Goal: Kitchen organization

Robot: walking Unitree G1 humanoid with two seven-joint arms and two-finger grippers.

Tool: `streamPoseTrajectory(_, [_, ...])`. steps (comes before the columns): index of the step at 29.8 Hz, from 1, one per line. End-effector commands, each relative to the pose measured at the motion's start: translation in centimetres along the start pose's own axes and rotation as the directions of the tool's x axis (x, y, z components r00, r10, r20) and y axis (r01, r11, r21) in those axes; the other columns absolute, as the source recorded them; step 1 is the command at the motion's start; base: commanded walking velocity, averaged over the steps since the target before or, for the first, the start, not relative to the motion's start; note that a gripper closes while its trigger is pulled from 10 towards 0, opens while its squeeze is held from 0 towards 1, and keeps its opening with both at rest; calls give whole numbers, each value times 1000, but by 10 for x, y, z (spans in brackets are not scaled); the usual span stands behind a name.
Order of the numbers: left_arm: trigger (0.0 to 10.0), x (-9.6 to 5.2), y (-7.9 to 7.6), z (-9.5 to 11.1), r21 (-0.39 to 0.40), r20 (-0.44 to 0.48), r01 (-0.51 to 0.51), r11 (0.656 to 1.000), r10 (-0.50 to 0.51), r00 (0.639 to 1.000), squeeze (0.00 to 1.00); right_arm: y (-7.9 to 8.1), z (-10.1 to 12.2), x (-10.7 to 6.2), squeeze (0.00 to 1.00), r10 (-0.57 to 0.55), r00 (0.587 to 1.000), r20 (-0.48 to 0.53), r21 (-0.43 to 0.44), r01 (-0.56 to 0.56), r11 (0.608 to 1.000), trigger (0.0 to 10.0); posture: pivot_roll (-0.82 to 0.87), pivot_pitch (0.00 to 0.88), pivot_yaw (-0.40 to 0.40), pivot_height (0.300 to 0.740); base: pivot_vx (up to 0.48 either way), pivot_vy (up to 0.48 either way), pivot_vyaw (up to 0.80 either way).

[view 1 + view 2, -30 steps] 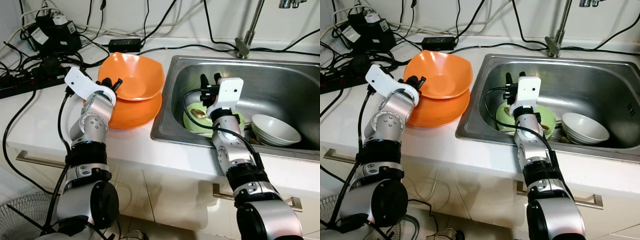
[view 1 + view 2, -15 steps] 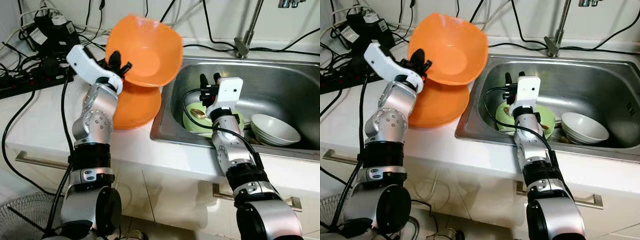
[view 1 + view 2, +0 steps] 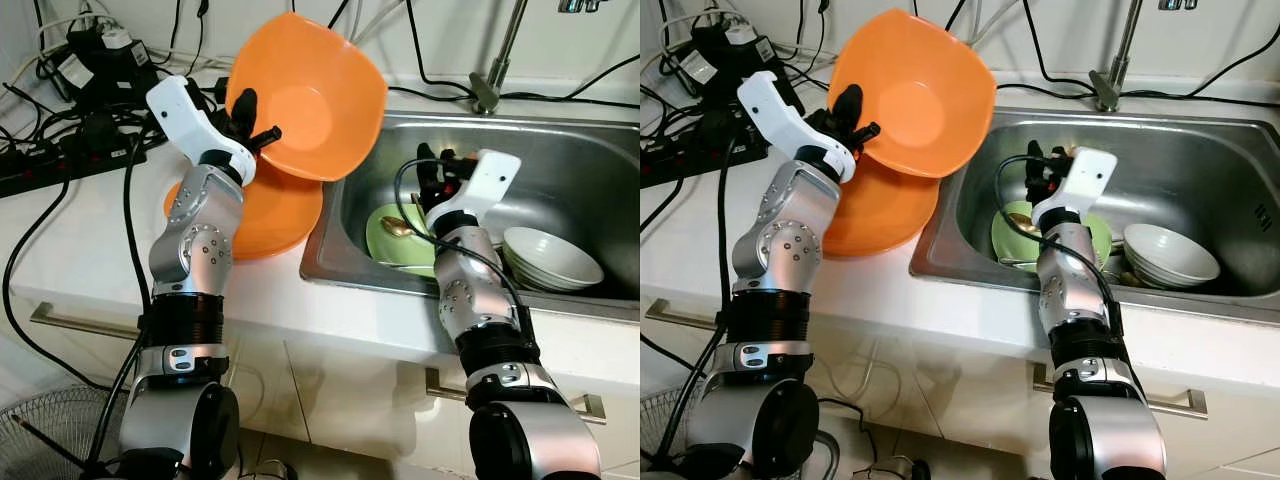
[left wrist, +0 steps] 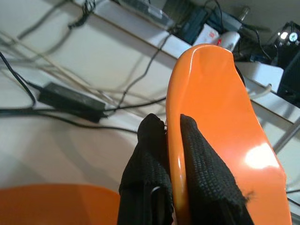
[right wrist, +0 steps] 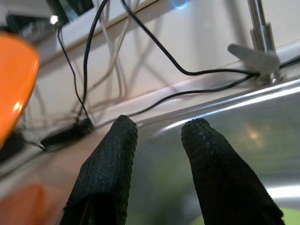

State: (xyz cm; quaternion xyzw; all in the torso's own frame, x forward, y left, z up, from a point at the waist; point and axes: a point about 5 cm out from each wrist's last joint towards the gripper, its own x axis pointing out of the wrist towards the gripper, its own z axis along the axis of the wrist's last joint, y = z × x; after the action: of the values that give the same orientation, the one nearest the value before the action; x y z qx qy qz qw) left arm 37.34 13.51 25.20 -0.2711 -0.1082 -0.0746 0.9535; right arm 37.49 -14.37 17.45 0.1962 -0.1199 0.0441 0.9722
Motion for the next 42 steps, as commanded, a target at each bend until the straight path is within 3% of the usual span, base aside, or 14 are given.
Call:
streamPoseTrajectory(1, [10000, 0, -5, 12, 30, 58, 34, 999, -36, 998, 0, 8, 9, 6, 0, 30, 999, 18, 89, -31, 996, 10000, 130, 0, 108, 740, 0, 0, 0])
streamPoseTrajectory(2, [10000, 0, -6, 12, 39, 61, 36, 999, -39, 997, 0, 12, 12, 7, 0, 72, 997, 7, 168, -72, 983, 10000, 128, 1, 107, 740, 0, 0, 0])
streamPoseTrajectory(5, [10000, 1, -7, 12, 44, 62, 40, 998, -43, 997, 0, 18, 13, 7, 0, 116, 993, -1, 224, -113, 968, 10000, 128, 2, 107, 740, 0, 0, 0])
streamPoseTrajectory(7, [10000, 0, -9, 11, 63, 61, 54, 997, -58, 996, 0, 26, 15, 6, 0, 181, 983, -9, 318, -168, 933, 10000, 128, 5, 107, 740, 0, 0, 0])
streamPoseTrajectory(14, [10000, 1, -11, 10, 67, 58, 60, 996, -64, 996, 0, 43, 24, 1, 0, 310, 951, 17, 420, -288, 861, 10000, 130, 10, 111, 740, 0, 0, 0])
streamPoseTrajectory(25, [10000, 1, -13, 11, 69, 62, 68, 995, -72, 995, 0, 45, 25, 0, 0, 325, 945, 19, 442, -300, 846, 10000, 132, 10, 112, 740, 0, 0, 0])
streamPoseTrajectory(28, [10000, 0, -17, 11, 31, 71, 103, 994, -105, 992, 0, 50, 21, -4, 0, 342, 940, 7, 462, -306, 832, 10000, 132, 16, 117, 740, 0, 0, 0])
streamPoseTrajectory(42, [10000, -2, -26, 8, 5, 70, 164, 986, -164, 984, 0, 50, 21, -8, 0, 357, 934, -14, 467, -310, 828, 10000, 132, 17, 114, 740, 0, 0, 0])
